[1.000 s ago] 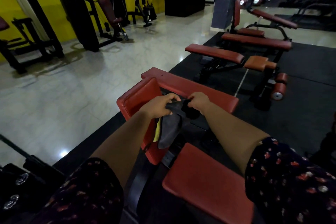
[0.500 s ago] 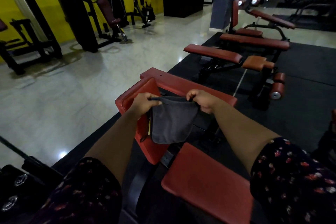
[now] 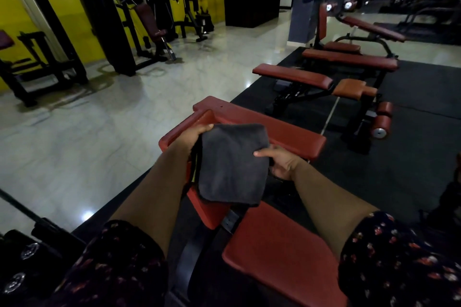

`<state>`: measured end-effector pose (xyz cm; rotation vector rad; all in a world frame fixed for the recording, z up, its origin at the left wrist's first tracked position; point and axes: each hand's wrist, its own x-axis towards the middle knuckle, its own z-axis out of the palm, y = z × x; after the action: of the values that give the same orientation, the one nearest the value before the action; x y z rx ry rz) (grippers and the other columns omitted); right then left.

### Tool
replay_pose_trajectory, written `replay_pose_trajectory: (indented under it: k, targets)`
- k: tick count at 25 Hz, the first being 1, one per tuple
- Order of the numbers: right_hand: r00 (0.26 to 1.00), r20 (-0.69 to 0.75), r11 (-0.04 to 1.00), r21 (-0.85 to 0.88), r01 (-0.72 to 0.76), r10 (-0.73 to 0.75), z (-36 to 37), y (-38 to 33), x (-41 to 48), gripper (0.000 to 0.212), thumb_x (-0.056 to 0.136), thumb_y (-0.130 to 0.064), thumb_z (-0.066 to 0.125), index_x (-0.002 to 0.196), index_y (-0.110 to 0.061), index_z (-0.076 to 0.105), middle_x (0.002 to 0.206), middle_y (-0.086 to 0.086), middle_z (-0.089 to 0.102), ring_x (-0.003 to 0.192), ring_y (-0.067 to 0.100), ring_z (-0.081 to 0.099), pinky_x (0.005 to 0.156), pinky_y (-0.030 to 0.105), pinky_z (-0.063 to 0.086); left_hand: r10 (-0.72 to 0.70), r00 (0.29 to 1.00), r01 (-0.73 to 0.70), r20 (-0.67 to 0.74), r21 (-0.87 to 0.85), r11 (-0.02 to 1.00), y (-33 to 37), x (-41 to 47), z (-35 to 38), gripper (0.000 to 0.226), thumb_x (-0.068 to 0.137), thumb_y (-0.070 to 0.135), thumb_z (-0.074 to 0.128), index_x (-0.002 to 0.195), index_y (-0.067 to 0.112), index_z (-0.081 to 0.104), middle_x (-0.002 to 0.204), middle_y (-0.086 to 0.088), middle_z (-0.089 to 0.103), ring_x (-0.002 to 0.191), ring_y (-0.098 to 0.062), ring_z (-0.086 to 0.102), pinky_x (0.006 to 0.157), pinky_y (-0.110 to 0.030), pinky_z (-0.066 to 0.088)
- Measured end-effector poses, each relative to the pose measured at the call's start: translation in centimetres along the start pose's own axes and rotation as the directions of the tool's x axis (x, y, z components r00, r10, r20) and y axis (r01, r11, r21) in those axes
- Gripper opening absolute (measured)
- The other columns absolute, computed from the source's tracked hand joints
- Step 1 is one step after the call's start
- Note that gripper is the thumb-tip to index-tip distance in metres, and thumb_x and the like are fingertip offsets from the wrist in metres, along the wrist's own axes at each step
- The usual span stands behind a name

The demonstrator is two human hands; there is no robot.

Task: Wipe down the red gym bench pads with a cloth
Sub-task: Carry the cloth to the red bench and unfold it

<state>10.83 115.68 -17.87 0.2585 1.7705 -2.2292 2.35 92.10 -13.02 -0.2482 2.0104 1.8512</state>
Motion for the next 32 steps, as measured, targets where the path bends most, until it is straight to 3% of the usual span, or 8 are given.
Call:
replay_pose_trajectory:
  k: [5,9,13,18,23,27,29,32]
  targets:
    - [0.988,-0.143,0.988,0.15,-0.031,0.053,1.2,-2.6,0.4,0.021,0.093,-0.025,0.054,0.103,-0.012,0.066,0.088,0.006,0.073,0.085,0.023,0.066,0.074,0.032,0.051,-0.001,0.995,0.039,0.1,-0.386,0.922,-0.6,-1.0,1.0,0.059,0.089,0.065,0.049,0.115,0.015,0.068,0.101,-0.006,0.074,0.095,-0.025,0.068,0.073,-0.035,0.051]
    - [0.973,-0.231,0.987,0.154,0.05,-0.013,1.2,-3.3,1.1,0.038,0.093,-0.023,0.055,0.124,0.0,0.059,0.114,0.018,0.067,0.093,0.029,0.065,0.074,0.033,0.052,-0.05,0.956,0.11,0.29,-0.194,0.975,-1.6,-1.3,1.2,0.083,0.069,0.081,0.054,0.12,0.017,0.067,0.116,-0.007,0.07,0.109,-0.025,0.063,0.093,-0.04,0.048]
    - [0.966,-0.25,0.993,0.085,0.088,-0.064,-0.2,-3.9,0.9,0.033,0.09,-0.009,0.061,0.122,-0.001,0.057,0.106,0.014,0.068,0.089,0.026,0.067,0.07,0.033,0.054,-0.08,0.964,0.099,0.253,-0.062,0.993,-2.5,-0.6,1.6,0.046,0.084,0.031,0.072,0.124,0.012,0.059,0.11,-0.008,0.07,0.097,-0.022,0.067,0.075,-0.033,0.055]
    - [0.985,-0.047,0.985,0.036,0.171,-0.169,-1.5,-4.2,1.0,0.059,0.078,0.013,0.063,0.129,-0.016,0.052,0.113,0.002,0.067,0.103,0.019,0.065,0.082,0.035,0.057,0.184,0.949,-0.148,0.255,-0.153,0.977,-2.3,0.9,1.0,0.057,0.086,0.001,0.068,0.138,0.015,0.049,0.131,-0.011,0.061,0.115,-0.028,0.063,0.091,-0.039,0.055]
    - [0.954,0.091,0.956,-0.049,0.29,-0.285,-1.4,-5.5,1.4,0.022,0.076,0.007,0.059,0.08,-0.006,0.075,0.108,0.011,0.07,0.099,0.029,0.066,0.083,0.038,0.056,0.247,0.955,-0.208,0.164,-0.224,0.952,-2.2,0.5,0.7,0.031,0.102,0.002,0.038,0.124,0.008,0.059,0.12,-0.016,0.065,0.106,-0.032,0.065,0.085,-0.04,0.055]
    - [0.93,0.004,0.878,-0.328,0.349,-0.368,-0.9,-6.9,1.7,0.055,0.076,0.026,0.04,0.05,-0.013,0.068,0.118,0.019,0.063,0.106,0.035,0.061,0.094,0.048,0.051,0.113,0.982,-0.059,0.151,-0.324,0.944,-1.7,0.3,1.0,0.051,0.104,0.041,0.022,0.117,0.013,0.063,0.113,-0.009,0.07,0.11,-0.028,0.063,0.078,-0.038,0.054]
    - [0.924,-0.024,0.821,-0.468,0.326,-0.381,-1.1,-7.4,1.8,0.052,0.078,0.027,0.036,0.055,-0.009,0.065,0.124,0.018,0.059,0.112,0.031,0.056,0.097,0.033,0.05,0.144,0.951,-0.06,0.272,-0.294,0.954,-1.8,0.7,0.9,0.048,0.103,0.043,0.035,0.119,0.006,0.061,0.116,-0.015,0.068,0.105,-0.027,0.066,0.087,-0.042,0.054]
    - [0.937,-0.071,0.846,-0.457,0.275,-0.343,-1.7,-8.0,0.9,0.048,0.077,0.03,0.035,0.086,-0.001,0.071,0.131,0.016,0.05,0.11,0.016,0.05,0.086,0.006,0.041,0.249,0.93,-0.194,0.271,-0.213,0.958,-1.2,1.5,0.7,0.015,0.095,-0.004,0.05,0.099,0.011,0.048,0.1,-0.014,0.061,0.087,-0.023,0.064,0.083,-0.037,0.054]
